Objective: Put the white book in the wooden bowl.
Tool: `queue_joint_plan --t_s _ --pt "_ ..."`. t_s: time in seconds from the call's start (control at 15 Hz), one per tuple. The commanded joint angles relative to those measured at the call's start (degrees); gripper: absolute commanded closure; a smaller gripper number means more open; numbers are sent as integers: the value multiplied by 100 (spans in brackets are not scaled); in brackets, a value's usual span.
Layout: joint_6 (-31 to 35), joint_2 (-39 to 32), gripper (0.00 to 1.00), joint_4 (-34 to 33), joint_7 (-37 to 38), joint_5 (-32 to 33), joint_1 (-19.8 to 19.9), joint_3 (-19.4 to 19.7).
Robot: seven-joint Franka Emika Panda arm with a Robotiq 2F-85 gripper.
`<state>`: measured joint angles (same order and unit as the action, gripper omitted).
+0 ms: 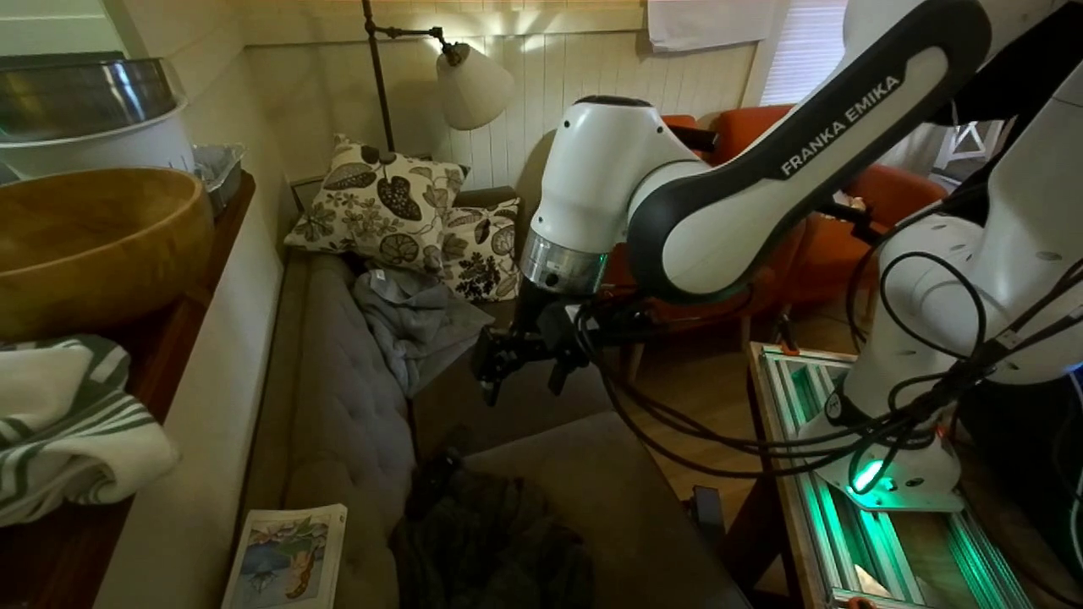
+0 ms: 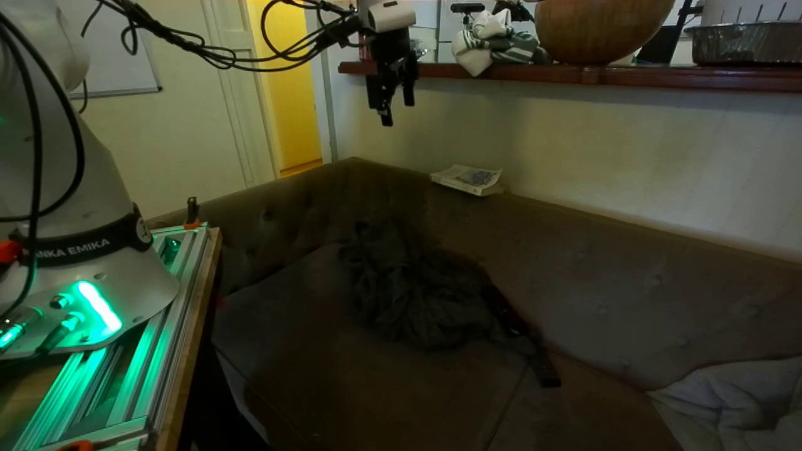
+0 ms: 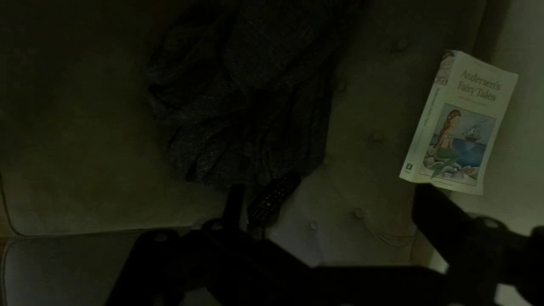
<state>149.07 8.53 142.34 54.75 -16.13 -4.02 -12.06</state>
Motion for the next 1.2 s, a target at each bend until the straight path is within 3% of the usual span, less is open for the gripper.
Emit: queue_joint_plan --t_s 0.0,0.07,0.2,0.47,0.53,0.8,1.13 --pt "-5 -11 0 -4 29 16 -94 96" --pt "418 -29 0 108 831 645 83 -68" --pt "1159 -257 0 253 1761 1418 529 -442" --pt "2276 -542 0 516 3531 3322 1860 -1097" --pt "2296 -492 0 486 3954 3789 2142 -1191" --pt "1911 -714 0 -100 5507 5205 2624 -1511" --pt "972 -1278 0 -753 7464 6853 2424 -1927"
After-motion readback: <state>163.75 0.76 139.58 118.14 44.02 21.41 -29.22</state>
